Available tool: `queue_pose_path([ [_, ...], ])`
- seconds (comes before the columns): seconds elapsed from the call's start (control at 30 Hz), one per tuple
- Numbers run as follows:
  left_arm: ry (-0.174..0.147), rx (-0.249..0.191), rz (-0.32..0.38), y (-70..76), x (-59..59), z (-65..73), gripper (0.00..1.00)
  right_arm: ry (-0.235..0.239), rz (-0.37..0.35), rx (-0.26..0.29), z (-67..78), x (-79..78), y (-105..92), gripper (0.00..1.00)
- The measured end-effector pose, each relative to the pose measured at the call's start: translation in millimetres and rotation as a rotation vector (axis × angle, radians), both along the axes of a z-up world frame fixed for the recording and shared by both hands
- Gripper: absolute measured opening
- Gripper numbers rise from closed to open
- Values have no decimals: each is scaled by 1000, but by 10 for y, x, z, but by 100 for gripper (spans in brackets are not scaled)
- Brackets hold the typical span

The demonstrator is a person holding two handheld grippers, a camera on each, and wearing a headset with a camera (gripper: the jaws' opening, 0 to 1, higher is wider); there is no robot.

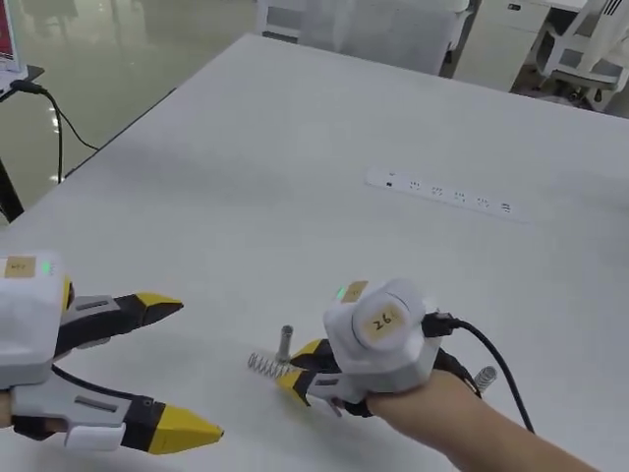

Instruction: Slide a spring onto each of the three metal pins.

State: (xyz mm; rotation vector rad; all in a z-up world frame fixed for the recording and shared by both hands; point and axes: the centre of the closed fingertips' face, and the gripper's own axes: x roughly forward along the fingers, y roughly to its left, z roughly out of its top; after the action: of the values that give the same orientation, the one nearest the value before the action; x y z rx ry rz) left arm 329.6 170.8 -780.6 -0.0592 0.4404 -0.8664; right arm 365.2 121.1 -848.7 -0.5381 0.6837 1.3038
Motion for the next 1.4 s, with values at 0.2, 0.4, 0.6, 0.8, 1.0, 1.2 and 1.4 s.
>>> queue_pose_path([
  [0.2,4,-1,1,3,-11,-18,93,0,11,-6,-37,-25,39,12],
  [0.4,9,0,3,11,-24,-31,93,-6,24,-27,-100,-40,44,11],
  [0.6,14,0,6,14,-32,-45,92,-22,36,-29,-115,-22,65,8],
  [0.8,20,2,-4,-27,-53,-59,92,-32,65,-27,-103,-77,58,8],
  [1.0,22,4,-23,-80,-59,-52,91,-46,90,-10,27,-148,-13,7],
  [1.2,19,0,-40,-149,-59,-28,90,-61,110,1,153,-193,-143,7],
  [1.4,22,1,-54,-199,-72,-37,89,-75,118,4,256,-210,-269,7],
])
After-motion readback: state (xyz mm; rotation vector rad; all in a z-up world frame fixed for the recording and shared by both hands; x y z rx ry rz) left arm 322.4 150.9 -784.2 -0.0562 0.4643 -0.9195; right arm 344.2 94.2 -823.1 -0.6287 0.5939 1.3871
